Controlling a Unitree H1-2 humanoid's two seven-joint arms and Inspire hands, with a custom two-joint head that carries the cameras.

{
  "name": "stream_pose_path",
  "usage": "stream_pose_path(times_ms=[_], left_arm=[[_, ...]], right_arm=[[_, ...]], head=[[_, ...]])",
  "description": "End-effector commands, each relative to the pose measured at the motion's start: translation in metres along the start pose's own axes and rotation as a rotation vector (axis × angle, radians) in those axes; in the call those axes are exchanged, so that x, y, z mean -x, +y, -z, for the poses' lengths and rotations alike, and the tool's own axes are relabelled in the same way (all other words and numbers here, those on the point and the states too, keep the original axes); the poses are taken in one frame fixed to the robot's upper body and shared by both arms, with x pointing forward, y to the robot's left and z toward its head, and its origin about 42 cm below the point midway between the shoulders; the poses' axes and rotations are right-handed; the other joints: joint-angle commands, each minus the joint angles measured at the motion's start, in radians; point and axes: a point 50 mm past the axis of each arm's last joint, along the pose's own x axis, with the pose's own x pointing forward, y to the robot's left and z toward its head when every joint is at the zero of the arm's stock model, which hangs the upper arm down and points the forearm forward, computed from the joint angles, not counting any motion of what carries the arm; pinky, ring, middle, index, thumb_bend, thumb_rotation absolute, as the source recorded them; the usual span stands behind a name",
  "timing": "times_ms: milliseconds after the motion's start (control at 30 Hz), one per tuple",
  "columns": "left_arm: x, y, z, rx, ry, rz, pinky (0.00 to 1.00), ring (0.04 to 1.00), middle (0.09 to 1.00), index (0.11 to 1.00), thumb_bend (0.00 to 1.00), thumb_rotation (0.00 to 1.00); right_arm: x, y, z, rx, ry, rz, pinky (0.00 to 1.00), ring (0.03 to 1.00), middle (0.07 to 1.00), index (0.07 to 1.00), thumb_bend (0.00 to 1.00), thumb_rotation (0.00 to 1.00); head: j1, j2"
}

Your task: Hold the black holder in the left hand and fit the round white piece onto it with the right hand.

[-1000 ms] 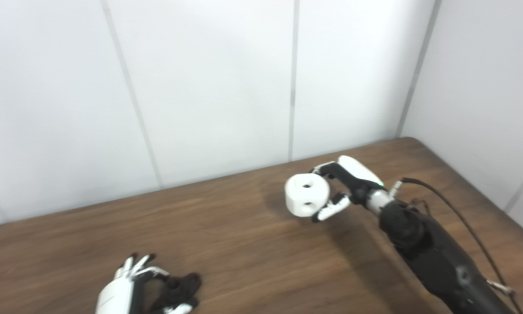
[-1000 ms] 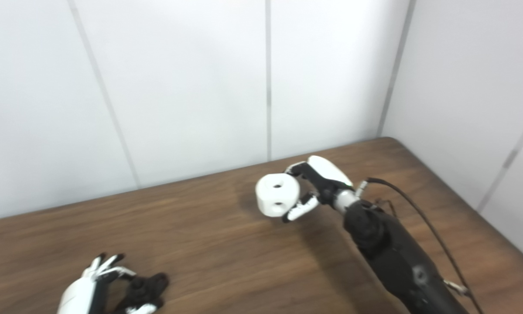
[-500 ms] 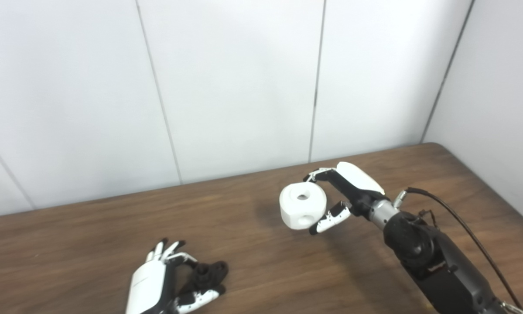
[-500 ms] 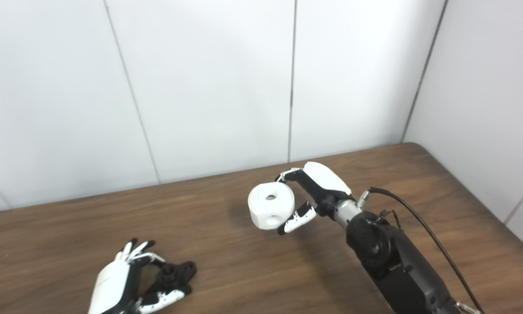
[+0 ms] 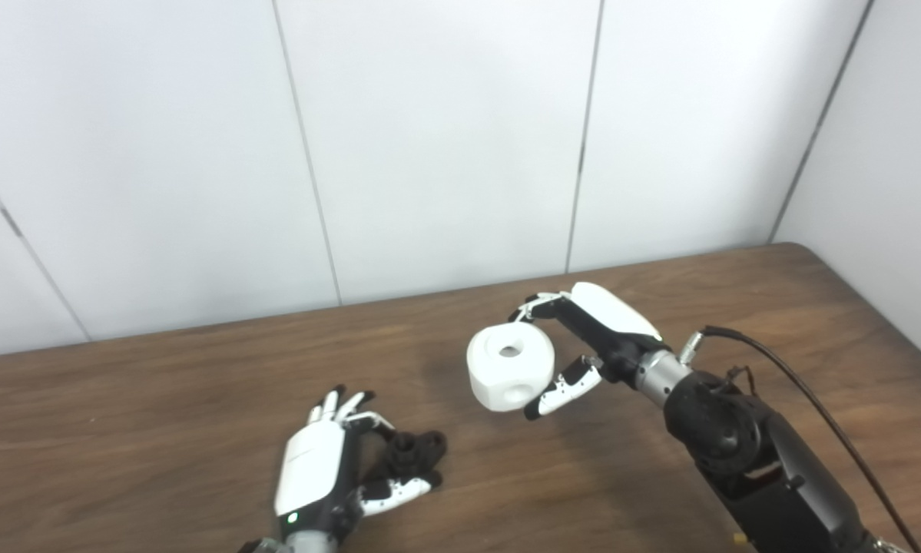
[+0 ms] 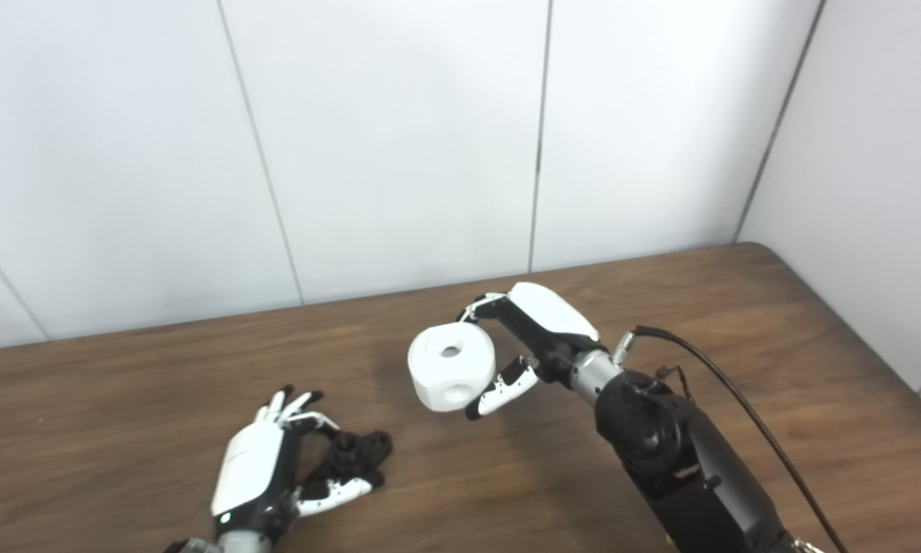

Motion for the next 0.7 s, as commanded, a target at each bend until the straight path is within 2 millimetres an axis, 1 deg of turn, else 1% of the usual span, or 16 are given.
stream_pose_path(times_ms=[0, 233, 400, 667], left_arm=[[0.014, -0.033, 0.006, -0.001, 0.041, 0.131, 1.00, 1.000, 0.894, 0.475, 0.52, 0.05], [0.015, -0.038, 0.002, 0.006, 0.043, 0.143, 1.00, 1.000, 0.893, 0.477, 0.52, 0.05], [0.017, -0.041, -0.001, 0.008, 0.045, 0.149, 1.00, 0.999, 0.892, 0.479, 0.52, 0.05], [0.021, -0.043, -0.005, 0.018, 0.039, 0.152, 1.00, 1.000, 0.893, 0.478, 0.52, 0.05]], right_arm=[[-0.007, -0.019, -0.021, 0.029, -0.083, 0.070, 0.94, 0.887, 0.773, 0.477, 0.50, 0.14], [-0.011, -0.009, -0.031, 0.010, -0.129, 0.069, 0.92, 0.883, 0.768, 0.478, 0.50, 0.14], [-0.017, 0.005, -0.043, -0.007, -0.164, 0.061, 0.91, 0.873, 0.760, 0.477, 0.50, 0.14], [-0.019, 0.021, -0.054, -0.056, -0.189, 0.047, 0.95, 0.891, 0.773, 0.478, 0.50, 0.14]], head=[[0.002, 0.001], [0.014, 0.008], [0.020, 0.012], [0.035, 0.022]])
